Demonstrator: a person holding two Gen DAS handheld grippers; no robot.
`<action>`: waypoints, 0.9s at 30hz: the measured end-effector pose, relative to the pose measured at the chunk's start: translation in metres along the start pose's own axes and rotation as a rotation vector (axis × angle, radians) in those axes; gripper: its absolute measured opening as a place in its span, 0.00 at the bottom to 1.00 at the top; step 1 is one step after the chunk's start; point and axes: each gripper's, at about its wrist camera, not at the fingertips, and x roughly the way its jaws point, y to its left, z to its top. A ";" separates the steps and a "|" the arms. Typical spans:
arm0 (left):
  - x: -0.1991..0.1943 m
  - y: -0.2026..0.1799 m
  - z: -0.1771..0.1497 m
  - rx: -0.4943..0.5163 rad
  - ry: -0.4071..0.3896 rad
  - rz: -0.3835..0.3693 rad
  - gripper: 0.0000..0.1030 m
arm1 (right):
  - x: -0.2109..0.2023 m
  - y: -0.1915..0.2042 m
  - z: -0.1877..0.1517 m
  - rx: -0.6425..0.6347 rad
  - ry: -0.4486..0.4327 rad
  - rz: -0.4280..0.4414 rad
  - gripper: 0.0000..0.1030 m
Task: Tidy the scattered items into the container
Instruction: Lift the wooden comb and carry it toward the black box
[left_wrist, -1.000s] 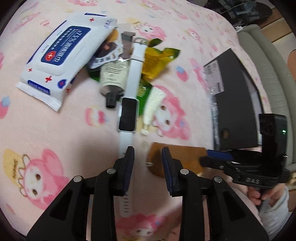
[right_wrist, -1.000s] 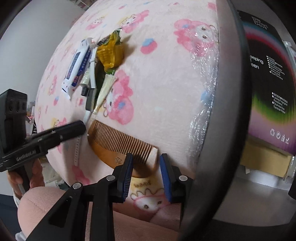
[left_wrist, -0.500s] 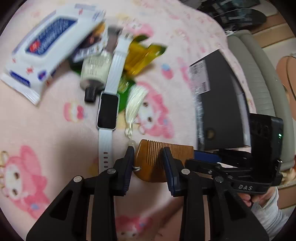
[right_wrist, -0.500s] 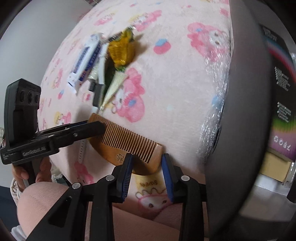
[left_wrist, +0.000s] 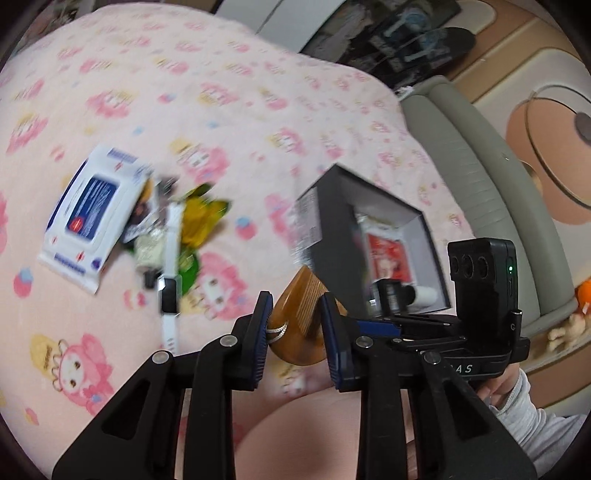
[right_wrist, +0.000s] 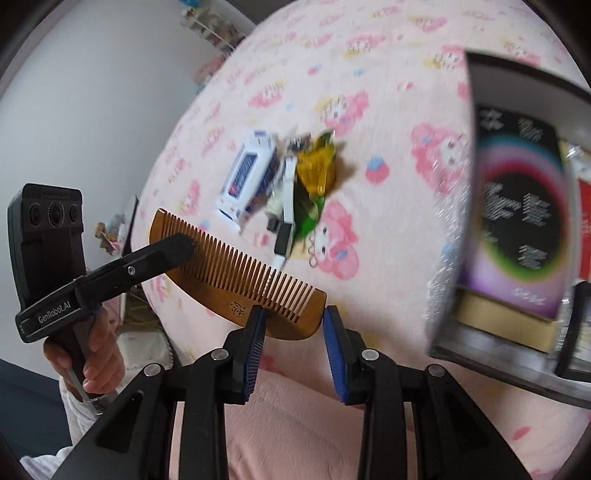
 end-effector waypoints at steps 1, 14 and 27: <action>0.001 -0.008 0.004 0.008 0.003 -0.008 0.25 | -0.007 -0.001 0.001 -0.006 -0.014 0.001 0.28; 0.066 -0.137 0.051 0.156 0.041 -0.110 0.25 | -0.119 -0.054 0.010 0.069 -0.226 -0.066 0.28; 0.209 -0.177 0.077 0.039 0.166 -0.232 0.25 | -0.133 -0.154 0.037 0.141 -0.266 -0.191 0.28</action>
